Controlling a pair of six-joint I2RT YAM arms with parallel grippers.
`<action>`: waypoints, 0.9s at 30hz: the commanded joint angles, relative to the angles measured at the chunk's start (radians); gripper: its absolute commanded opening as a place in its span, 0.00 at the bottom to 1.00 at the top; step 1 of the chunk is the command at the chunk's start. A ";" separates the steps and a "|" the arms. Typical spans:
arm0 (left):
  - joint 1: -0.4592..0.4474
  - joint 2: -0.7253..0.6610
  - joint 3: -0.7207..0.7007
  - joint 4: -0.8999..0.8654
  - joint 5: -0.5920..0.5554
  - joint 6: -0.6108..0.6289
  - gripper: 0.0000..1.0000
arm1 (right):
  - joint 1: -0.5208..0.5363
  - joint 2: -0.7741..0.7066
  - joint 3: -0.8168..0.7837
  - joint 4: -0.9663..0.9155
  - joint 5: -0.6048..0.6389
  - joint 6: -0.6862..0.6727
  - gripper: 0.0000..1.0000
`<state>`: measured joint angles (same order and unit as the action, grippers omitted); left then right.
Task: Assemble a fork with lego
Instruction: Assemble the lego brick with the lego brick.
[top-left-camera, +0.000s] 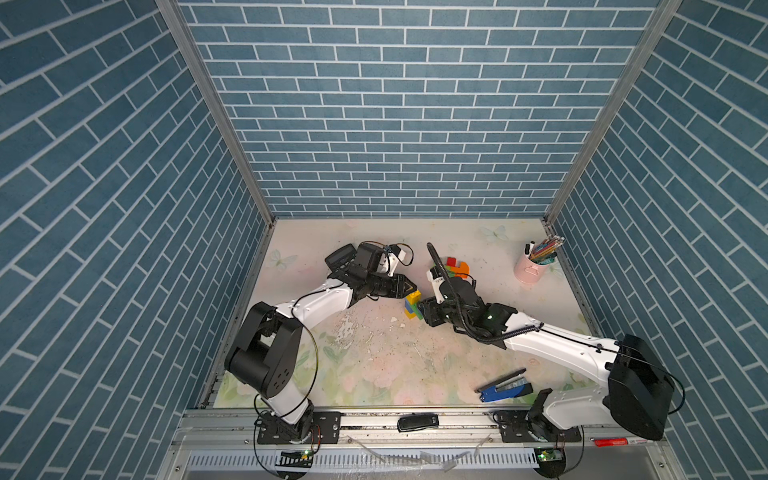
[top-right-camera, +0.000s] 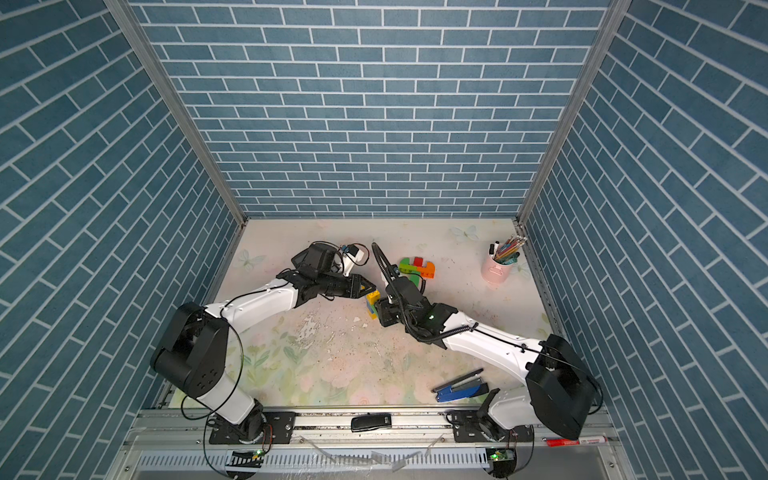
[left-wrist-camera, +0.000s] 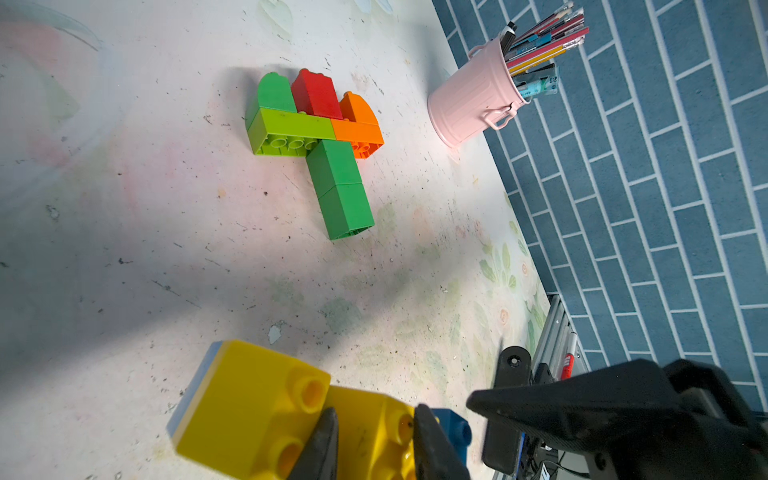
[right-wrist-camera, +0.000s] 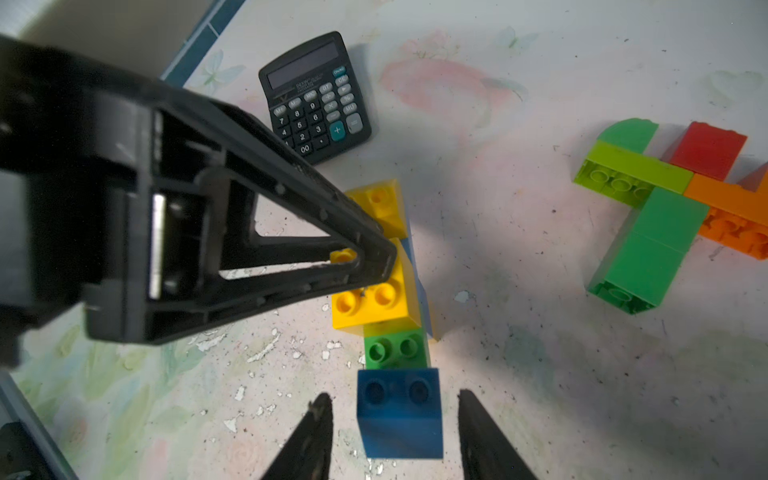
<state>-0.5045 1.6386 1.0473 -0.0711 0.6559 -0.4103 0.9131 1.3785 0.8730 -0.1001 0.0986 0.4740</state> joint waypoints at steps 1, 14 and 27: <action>-0.002 0.031 0.007 -0.056 -0.019 0.013 0.32 | 0.012 0.022 0.043 -0.043 0.027 -0.046 0.50; -0.002 0.031 0.003 -0.054 -0.020 0.011 0.32 | 0.023 0.080 0.101 -0.110 0.055 -0.052 0.47; -0.002 0.032 0.002 -0.053 -0.019 0.011 0.32 | 0.027 0.071 0.093 -0.095 0.050 -0.059 0.32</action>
<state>-0.5045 1.6405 1.0489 -0.0708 0.6575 -0.4103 0.9314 1.4551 0.9527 -0.1947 0.1326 0.4366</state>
